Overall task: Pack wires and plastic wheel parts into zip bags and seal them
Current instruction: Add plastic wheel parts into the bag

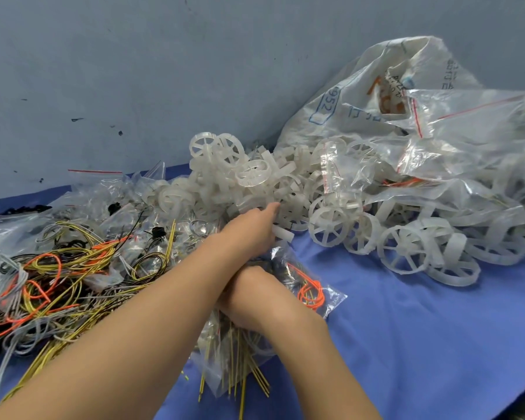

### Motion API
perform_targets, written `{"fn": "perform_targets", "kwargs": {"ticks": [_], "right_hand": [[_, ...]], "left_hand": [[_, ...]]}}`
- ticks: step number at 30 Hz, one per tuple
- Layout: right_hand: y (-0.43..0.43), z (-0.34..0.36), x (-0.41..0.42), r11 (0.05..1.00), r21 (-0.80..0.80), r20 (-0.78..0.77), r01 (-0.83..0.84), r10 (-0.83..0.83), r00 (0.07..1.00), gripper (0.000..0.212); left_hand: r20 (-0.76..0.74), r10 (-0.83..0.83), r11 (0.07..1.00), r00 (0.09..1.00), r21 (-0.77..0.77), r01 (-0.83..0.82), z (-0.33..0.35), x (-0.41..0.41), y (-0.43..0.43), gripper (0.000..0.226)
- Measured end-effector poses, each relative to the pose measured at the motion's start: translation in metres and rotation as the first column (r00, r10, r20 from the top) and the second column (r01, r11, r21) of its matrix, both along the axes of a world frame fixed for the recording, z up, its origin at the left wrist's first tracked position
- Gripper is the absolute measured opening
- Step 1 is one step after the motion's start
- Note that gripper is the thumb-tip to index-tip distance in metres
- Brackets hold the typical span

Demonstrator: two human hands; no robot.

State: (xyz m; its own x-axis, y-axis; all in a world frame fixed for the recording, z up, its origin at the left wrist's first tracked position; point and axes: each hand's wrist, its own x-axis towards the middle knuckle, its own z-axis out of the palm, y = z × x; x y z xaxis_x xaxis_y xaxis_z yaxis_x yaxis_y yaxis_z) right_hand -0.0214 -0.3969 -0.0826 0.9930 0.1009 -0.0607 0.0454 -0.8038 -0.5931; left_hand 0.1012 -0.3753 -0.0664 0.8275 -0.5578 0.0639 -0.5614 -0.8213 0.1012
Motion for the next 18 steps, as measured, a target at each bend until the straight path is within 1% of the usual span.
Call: {"fn": "perform_targets", "kwargs": {"ticks": [2,3,5,6,7,8,9,10,11,12,13,14,15,16,18], "right_hand": [[0.001,0.002,-0.002,0.999,0.032,0.001,0.004,-0.004,1.000,0.036],[0.000,0.004,-0.003,0.999,0.050,-0.004,0.016,-0.015,1.000,0.036],[0.000,0.006,-0.005,0.997,0.074,-0.004,0.029,-0.029,1.000,0.031],[0.001,0.008,-0.007,0.997,0.077,-0.004,0.024,-0.024,1.000,0.026],[0.003,0.010,-0.008,0.996,0.084,0.002,0.016,-0.016,1.000,0.023],[0.004,0.011,-0.008,0.995,0.097,0.009,0.012,-0.013,1.000,0.021],[0.006,0.013,-0.009,0.993,0.118,0.007,0.012,-0.013,1.000,0.023],[0.009,0.014,-0.009,0.990,0.141,0.015,0.008,-0.010,1.000,0.024],[0.011,0.015,-0.009,0.987,0.164,0.026,0.009,-0.013,1.000,0.025],[0.014,0.015,-0.008,0.983,0.183,0.041,0.006,-0.014,0.999,0.026],[0.016,0.018,-0.007,0.980,0.197,0.058,0.001,-0.013,0.998,0.026],[0.019,0.020,-0.006,0.979,0.204,0.085,-0.006,-0.012,0.996,0.026],[0.022,0.021,-0.005,0.979,0.203,0.116,-0.008,-0.016,0.993,0.024],[0.026,0.023,-0.004,0.979,0.205,0.146,-0.010,-0.021,0.989,0.022],[0.034,0.025,-0.004,0.980,0.199,0.190,-0.015,-0.024,0.981,0.018]], "left_hand": [[0.041,0.008,1.000,0.999,-0.014,-0.007,-0.003,0.003,0.008,0.063],[0.050,0.021,0.999,0.999,-0.030,-0.020,-0.002,0.003,0.013,0.064],[0.023,0.060,0.995,0.998,-0.086,-0.057,0.001,-0.001,0.023,0.060],[-0.030,0.080,0.982,0.996,-0.170,-0.084,0.004,-0.004,0.029,0.057],[-0.137,0.098,0.934,0.986,-0.331,-0.139,0.008,-0.009,0.034,0.053],[-0.303,0.086,0.817,0.949,-0.524,-0.242,0.015,-0.015,0.040,0.049],[-0.464,0.003,0.634,0.886,-0.684,-0.361,0.023,-0.022,0.047,0.046],[-0.552,-0.124,0.417,0.824,-0.783,-0.462,0.031,-0.030,0.055,0.041],[-0.570,-0.246,0.217,0.784,-0.820,-0.529,0.038,-0.038,0.063,0.034],[-0.548,-0.343,0.043,0.763,-0.821,-0.570,0.043,-0.046,0.074,0.028],[-0.509,-0.420,-0.100,0.751,-0.797,-0.596,0.046,-0.054,0.085,0.022],[-0.477,-0.481,-0.206,0.736,-0.754,-0.624,0.046,-0.062,0.097,0.019],[-0.451,-0.533,-0.271,0.716,-0.711,-0.649,0.045,-0.069,0.108,0.019],[-0.428,-0.574,-0.303,0.698,-0.681,-0.667,0.042,-0.074,0.120,0.023],[-0.415,-0.606,-0.326,0.679,-0.649,-0.687,0.035,-0.083,0.142,0.041]]}}
